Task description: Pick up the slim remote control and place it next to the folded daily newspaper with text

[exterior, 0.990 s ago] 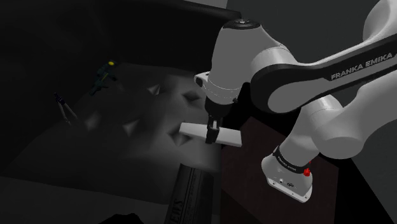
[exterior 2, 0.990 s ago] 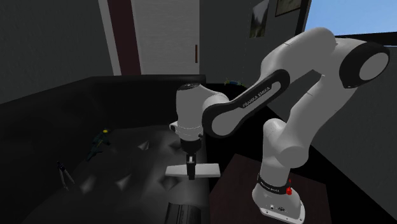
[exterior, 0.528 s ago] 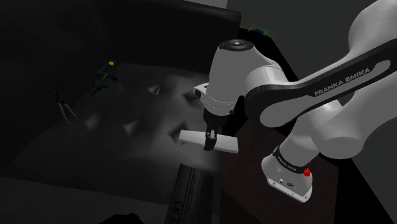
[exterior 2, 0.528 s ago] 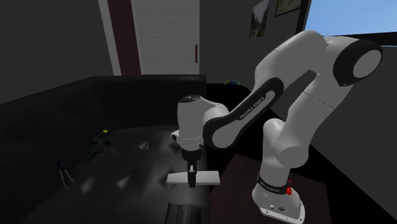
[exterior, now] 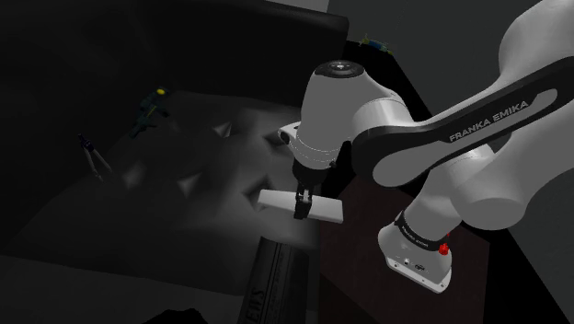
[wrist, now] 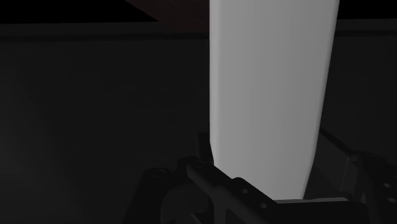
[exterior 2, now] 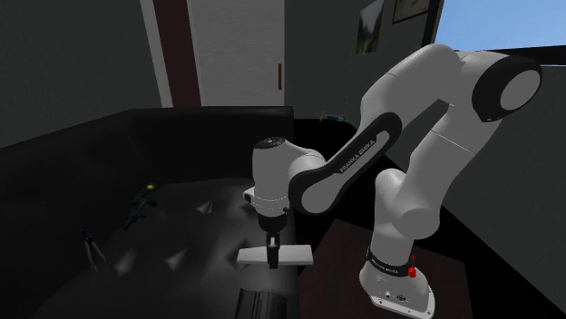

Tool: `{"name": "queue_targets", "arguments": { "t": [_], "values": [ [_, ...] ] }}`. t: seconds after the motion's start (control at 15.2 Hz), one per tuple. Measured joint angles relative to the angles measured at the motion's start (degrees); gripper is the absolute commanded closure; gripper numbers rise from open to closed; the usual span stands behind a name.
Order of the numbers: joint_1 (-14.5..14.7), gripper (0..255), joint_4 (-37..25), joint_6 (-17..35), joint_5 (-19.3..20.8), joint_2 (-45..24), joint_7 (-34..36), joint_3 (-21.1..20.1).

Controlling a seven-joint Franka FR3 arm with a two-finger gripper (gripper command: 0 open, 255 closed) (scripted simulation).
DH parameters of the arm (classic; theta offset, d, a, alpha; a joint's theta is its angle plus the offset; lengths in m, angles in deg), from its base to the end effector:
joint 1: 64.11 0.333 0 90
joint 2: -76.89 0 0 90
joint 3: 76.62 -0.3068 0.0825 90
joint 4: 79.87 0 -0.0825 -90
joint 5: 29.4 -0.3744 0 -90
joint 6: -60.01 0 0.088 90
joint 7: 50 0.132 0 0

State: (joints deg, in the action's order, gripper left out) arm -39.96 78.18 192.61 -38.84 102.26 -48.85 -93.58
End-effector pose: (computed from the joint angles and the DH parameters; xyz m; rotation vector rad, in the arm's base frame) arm 0.2768 0.2336 0.3139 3.0124 0.8610 -0.0138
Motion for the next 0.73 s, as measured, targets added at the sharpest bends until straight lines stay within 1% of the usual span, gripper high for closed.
{"name": "queue_targets", "arguments": {
  "t": [0.4,0.73],
  "values": [
    [0.00,0,-0.01,0.01,0.00,0.00,0.00,0.00],
    [0.22,0,-3.64,-7.95,0.18,4.46,-0.07,0.95]
  ]
}}
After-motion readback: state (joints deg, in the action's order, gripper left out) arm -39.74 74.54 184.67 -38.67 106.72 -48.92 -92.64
